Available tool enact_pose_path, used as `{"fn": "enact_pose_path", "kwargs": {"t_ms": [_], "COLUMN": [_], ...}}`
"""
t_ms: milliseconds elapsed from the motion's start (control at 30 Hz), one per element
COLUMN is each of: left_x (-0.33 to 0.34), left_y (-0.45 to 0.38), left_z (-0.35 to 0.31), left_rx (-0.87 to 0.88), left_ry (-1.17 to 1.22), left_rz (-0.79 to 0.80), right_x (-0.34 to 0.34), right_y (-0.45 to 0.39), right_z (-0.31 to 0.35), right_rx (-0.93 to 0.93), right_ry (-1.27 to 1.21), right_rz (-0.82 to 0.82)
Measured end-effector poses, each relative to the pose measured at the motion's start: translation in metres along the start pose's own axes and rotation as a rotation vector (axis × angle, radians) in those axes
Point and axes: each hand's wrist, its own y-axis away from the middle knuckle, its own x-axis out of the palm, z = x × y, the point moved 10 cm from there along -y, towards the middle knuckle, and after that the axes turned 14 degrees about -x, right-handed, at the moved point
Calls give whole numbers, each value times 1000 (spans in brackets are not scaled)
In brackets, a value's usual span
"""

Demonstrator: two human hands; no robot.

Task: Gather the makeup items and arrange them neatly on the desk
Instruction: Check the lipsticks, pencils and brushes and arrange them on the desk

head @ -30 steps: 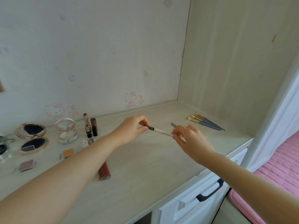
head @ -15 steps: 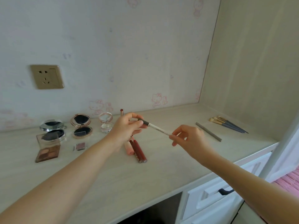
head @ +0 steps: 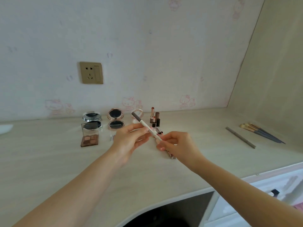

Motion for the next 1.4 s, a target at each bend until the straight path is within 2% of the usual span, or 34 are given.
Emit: {"fn": "enact_pose_path", "kwargs": {"t_ms": [233,367,567,733,967,1167,1300,1400], "left_x": [-26,-46,-61,-58,-48,-36,-34,-28], "left_y": [14,22,31,40,48,55,59,68], "left_z": [2,-2,-12,-16,-18,-17,-13,-18], "left_rx": [-12,23,191,329,478,530,561,669], "left_ry": [-7,-66,-681,-991,-1214,-1266,-1372,-1455], "left_rz": [-30,-102,-266,-315,-321,-301,-333,-384], "right_x": [47,67,57,64,72,79,82,83], "right_y": [-1,-1,-9,-12,-14,-10,-8,-5], "right_z": [5,-1,-4,-6,-11,-7,2,15], "right_rx": [-33,-21,42,82,-4,-118,-221,-359], "right_ry": [-8,31,-186,-320,-226,-204,-17,233], "right_rz": [110,176,27,-7,-41,-16,23,53]}}
